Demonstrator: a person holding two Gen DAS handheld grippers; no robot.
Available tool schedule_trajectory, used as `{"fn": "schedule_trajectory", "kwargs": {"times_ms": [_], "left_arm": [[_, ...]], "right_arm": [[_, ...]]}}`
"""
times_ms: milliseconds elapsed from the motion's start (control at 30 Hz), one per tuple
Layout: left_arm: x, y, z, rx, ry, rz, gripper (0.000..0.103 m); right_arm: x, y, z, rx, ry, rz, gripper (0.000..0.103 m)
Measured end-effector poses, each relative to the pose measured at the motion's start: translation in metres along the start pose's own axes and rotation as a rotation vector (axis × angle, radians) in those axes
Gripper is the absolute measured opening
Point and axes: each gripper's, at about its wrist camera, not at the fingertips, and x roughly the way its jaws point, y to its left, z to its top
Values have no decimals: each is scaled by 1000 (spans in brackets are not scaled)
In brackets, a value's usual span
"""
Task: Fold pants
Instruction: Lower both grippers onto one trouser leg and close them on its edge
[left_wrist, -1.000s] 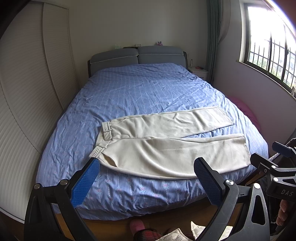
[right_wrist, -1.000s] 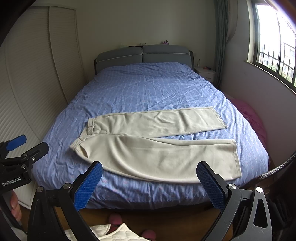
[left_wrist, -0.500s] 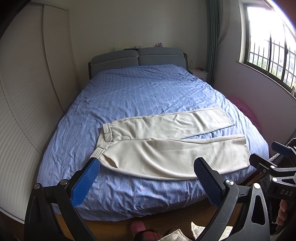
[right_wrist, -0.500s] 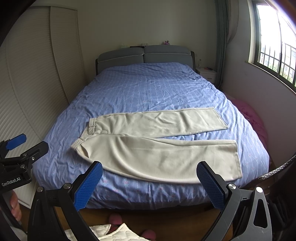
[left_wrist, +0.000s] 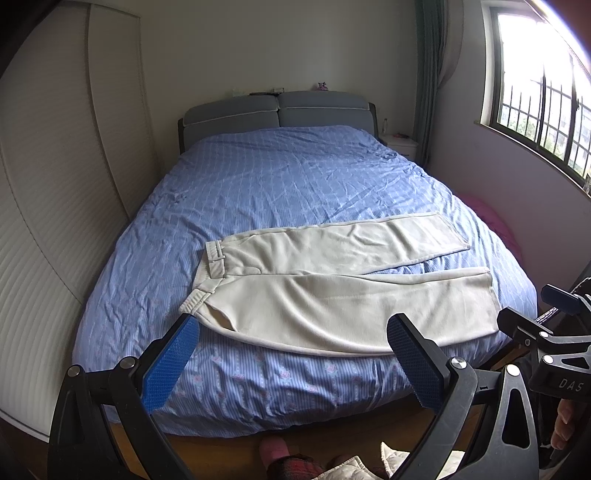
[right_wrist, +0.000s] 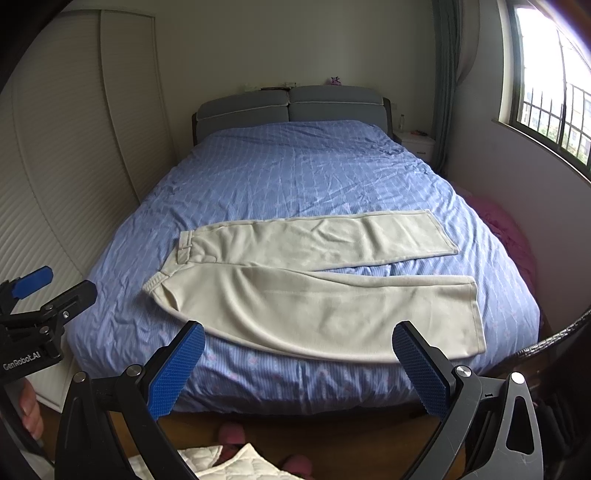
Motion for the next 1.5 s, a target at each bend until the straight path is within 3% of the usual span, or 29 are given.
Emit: {"fn": "schedule_trajectory", "kwargs": {"times_ms": [300,600,900,1067,1500], "left_arm": [[15,20,-7,-28,48,31,103],[55,78,-12,-67,132,91,103],[152,147,-8,8,229,65,103],[216,184,-15,-2,296,13,103],[339,203,-63,-39,456,-11,103]], "right_arm": [[17,14,-4,-17,44,35,102],[71,57,-2,-20,156,94,102],[160,115,0,90,295,52,102],[214,141,-11,198,335,20,102],[324,133,-73,496,393,-85,100]]}}
